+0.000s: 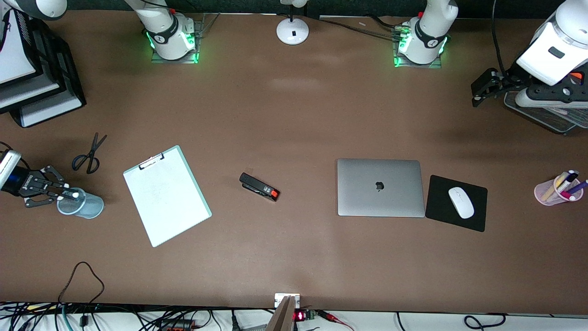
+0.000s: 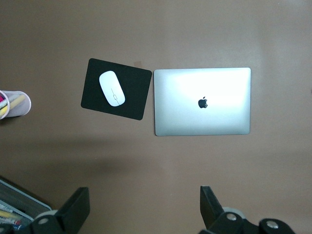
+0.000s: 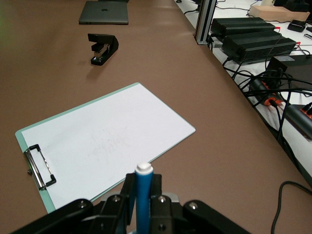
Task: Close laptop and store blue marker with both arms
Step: 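Lower the blue marker into the white cup with the right gripper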
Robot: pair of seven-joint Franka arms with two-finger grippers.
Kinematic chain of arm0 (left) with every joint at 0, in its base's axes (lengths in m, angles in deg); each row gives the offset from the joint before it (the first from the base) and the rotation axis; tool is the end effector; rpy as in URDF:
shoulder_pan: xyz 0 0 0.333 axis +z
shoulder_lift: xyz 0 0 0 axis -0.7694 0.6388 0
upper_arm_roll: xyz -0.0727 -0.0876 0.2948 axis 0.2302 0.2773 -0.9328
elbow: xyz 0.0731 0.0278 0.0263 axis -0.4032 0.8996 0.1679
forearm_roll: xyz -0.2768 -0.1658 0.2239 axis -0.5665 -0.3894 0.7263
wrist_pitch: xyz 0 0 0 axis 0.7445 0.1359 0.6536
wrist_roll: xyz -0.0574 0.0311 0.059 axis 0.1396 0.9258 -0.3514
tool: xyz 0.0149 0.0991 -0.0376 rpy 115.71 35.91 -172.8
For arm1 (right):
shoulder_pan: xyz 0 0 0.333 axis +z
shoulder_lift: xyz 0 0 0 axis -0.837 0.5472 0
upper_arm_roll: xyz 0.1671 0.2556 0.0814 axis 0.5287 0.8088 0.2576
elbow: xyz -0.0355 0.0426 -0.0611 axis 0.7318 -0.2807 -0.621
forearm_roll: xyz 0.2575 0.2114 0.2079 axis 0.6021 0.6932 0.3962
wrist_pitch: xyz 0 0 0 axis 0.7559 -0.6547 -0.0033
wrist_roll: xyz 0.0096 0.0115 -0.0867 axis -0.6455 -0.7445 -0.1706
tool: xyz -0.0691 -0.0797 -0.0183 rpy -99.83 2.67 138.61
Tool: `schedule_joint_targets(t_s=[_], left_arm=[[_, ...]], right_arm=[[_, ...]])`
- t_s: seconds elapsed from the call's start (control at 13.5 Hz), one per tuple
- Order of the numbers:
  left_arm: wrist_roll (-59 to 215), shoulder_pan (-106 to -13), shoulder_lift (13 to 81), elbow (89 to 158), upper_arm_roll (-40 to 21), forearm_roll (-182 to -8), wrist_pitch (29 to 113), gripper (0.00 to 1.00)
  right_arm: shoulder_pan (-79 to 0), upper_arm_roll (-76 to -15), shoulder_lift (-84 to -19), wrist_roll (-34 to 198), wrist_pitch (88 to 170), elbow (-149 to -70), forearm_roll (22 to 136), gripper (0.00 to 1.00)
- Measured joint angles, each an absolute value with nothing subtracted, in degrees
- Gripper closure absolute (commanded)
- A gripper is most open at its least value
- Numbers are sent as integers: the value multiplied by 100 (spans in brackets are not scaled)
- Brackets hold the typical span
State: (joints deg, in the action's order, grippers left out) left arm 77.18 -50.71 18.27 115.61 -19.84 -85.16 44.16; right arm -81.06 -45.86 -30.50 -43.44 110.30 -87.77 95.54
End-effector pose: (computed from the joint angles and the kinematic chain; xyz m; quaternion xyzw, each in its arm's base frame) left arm 0.5337 -0.0786 0.6357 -0.9999 0.0086 -0.0106 0.0101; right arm 0.6569 -0.2733 0.2676 -0.6766 -0.5961 -0.3520 0.2508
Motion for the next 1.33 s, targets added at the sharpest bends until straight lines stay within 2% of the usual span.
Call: schedule_joint_targets(t_s=[1.04, 1.11, 1.18, 1.33], left_arm=[[7725, -5092, 1863, 11561, -1978, -8516, 4525, 0], [7726, -5092, 1863, 11561, -1978, -8516, 4525, 0], [7727, -5092, 1864, 11561, -1978, -8516, 4525, 0], [7729, -5092, 1864, 11561, -1978, -8516, 4525, 0]], right_arm=[[-8284, -4587, -2729, -4376, 11012, -8640, 9571, 100], [-8284, -4587, -2725, -4376, 11013, -8640, 9572, 98], [-8284, -4587, -2725, -4376, 11013, -8639, 9573, 82], [-8285, -4587, -2725, -4365, 11013, -8639, 9574, 0]])
